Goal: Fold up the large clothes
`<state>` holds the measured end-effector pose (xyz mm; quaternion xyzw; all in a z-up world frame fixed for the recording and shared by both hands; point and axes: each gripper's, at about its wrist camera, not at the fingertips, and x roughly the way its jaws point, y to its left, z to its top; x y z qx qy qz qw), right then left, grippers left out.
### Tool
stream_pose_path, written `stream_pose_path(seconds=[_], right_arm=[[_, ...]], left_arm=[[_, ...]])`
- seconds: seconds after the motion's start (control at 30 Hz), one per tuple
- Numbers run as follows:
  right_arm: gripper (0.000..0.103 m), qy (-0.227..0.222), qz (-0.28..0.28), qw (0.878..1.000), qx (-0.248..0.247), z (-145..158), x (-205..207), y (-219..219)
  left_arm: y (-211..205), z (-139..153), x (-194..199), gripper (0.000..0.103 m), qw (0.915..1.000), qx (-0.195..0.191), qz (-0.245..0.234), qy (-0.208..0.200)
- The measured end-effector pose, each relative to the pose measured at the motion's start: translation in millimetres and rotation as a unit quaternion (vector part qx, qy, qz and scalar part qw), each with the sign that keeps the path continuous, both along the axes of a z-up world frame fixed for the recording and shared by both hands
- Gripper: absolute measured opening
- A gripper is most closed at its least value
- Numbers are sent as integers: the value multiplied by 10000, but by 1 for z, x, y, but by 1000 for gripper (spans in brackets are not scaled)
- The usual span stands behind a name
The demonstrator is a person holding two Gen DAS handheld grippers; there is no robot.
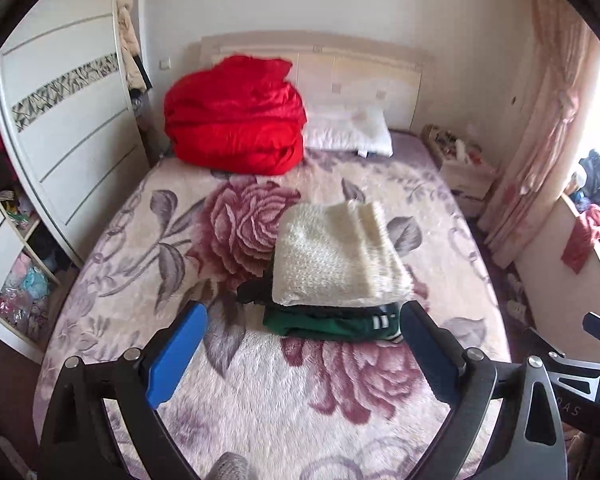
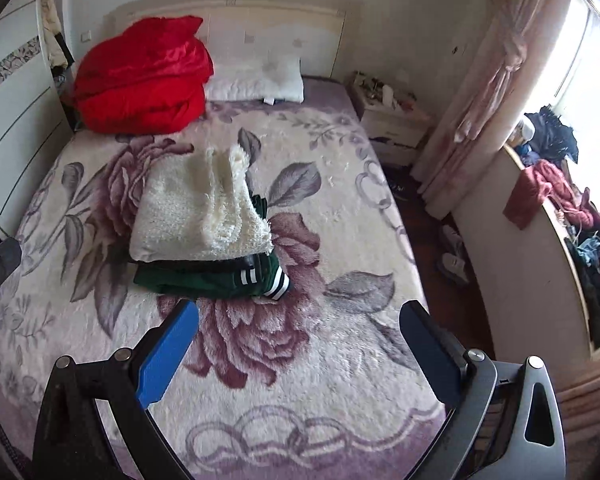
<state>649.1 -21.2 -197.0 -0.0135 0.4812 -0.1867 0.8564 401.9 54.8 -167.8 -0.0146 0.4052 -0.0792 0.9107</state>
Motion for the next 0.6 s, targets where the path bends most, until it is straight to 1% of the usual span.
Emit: stream_pose_path(seconds=[0.03, 0.1, 0.2, 0.33, 0.43, 0.6], right_arm=[[102, -79, 1, 10000, -27, 17, -15, 2], [102, -227, 22, 9997, -58, 47, -41, 8], [102, -497, 83, 9987, -108, 91, -83, 16], [102, -780, 169, 9968, -92, 137, -131, 25], [102, -937, 226, 9953, -65, 164, -167, 31], [102, -1018, 353, 9942, -15, 193, -211, 39]], left_arm=[[2, 8, -9, 98, 10000, -21, 18, -28], [3, 35, -36, 98, 9998, -44, -6, -181], [4, 61, -68, 98, 9995, -16, 10, -325], [6, 85, -105, 98, 9993, 8, -12, -377], [6, 97, -130, 98, 9992, 107, -51, -375], [10, 112, -160, 98, 9995, 58, 28, -309]])
